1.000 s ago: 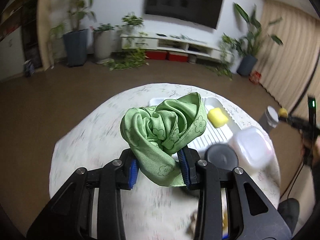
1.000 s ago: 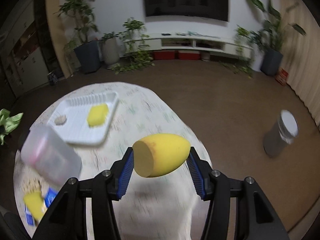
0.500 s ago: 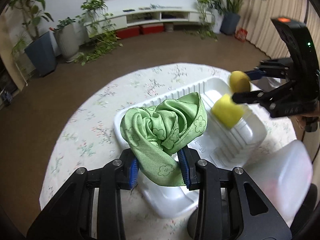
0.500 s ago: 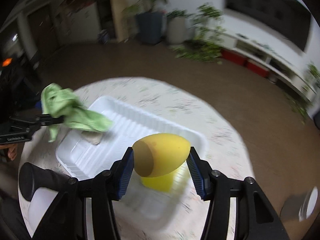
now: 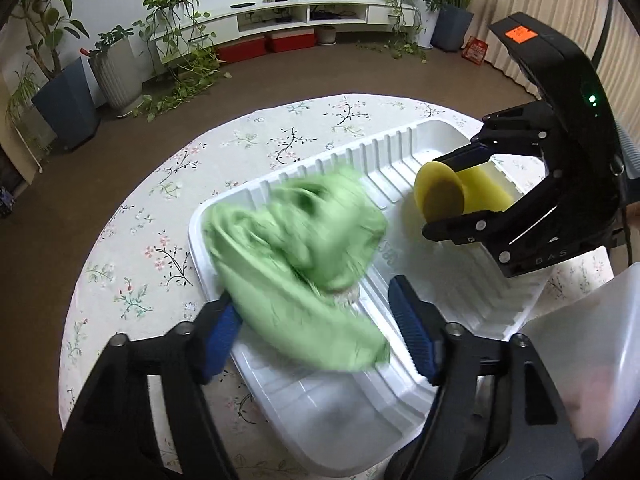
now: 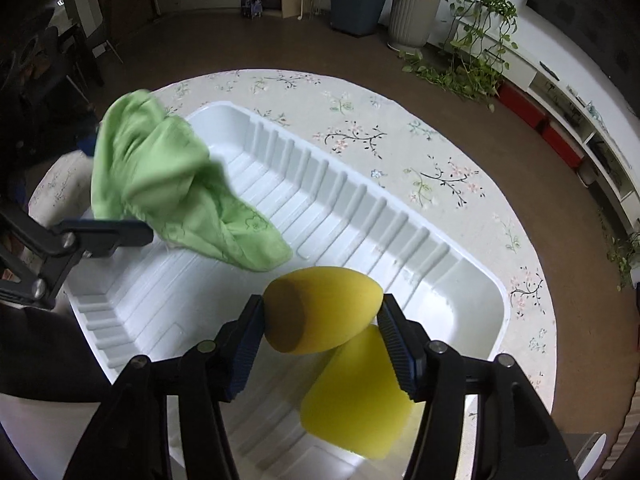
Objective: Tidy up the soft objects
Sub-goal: 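Carry the cloth and makeup sponge to the white tray and release both, then move both tools back toward the remaining objects on the table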
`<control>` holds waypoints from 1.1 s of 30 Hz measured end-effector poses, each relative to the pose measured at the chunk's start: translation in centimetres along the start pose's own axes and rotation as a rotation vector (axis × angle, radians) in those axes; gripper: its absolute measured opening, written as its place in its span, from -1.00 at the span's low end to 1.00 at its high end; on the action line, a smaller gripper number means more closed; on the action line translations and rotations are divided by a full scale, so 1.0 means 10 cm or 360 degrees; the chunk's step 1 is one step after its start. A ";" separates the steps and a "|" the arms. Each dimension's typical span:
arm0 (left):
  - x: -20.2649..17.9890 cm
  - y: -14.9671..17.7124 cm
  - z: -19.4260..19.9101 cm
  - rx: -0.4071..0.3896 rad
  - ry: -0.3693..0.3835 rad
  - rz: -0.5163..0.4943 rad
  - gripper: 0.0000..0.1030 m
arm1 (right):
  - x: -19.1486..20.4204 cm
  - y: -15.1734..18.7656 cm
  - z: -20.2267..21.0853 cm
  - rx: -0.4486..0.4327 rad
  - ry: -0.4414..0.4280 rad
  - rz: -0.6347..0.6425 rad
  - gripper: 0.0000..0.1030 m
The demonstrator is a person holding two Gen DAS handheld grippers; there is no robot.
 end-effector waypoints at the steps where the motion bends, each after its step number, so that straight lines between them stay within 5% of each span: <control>1: 0.01 0.00 0.02 -0.0007 -0.0009 0.0006 0.38 | 0.00 0.01 0.01 0.0001 0.0007 -0.0003 0.25; 9: 0.13 -0.04 0.33 -0.0131 -0.0009 0.0085 0.49 | -0.07 -0.01 0.30 -0.0106 0.0022 -0.0045 0.50; 15: 0.30 0.14 0.83 -0.0302 -0.0030 0.0206 0.98 | -0.36 0.17 0.87 -0.0293 -0.0005 -0.0257 0.74; 17: 0.34 0.26 1.00 -0.0354 -0.0032 0.0267 1.00 | -0.46 0.29 1.06 -0.0362 -0.0021 -0.0338 0.94; 27: -0.07 1.12 1.87 -0.0688 -0.0106 0.0313 1.00 | -0.55 1.37 1.96 -0.0713 0.0059 -0.0718 1.00; 33: -0.58 1.76 1.99 -0.0605 -0.0019 0.0471 1.00 | 0.07 2.07 2.21 -0.0911 0.0062 -0.0806 1.00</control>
Point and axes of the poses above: each gripper's, at about its wrist camera, not at the fingertips, and z roughly against the way its jaws point, x to its left, y to its underside, the point moved 9 cm from there along -z, roughly the way its jaws point, and after that the axes turned 4 degrees about x, right-handed, at the moved point
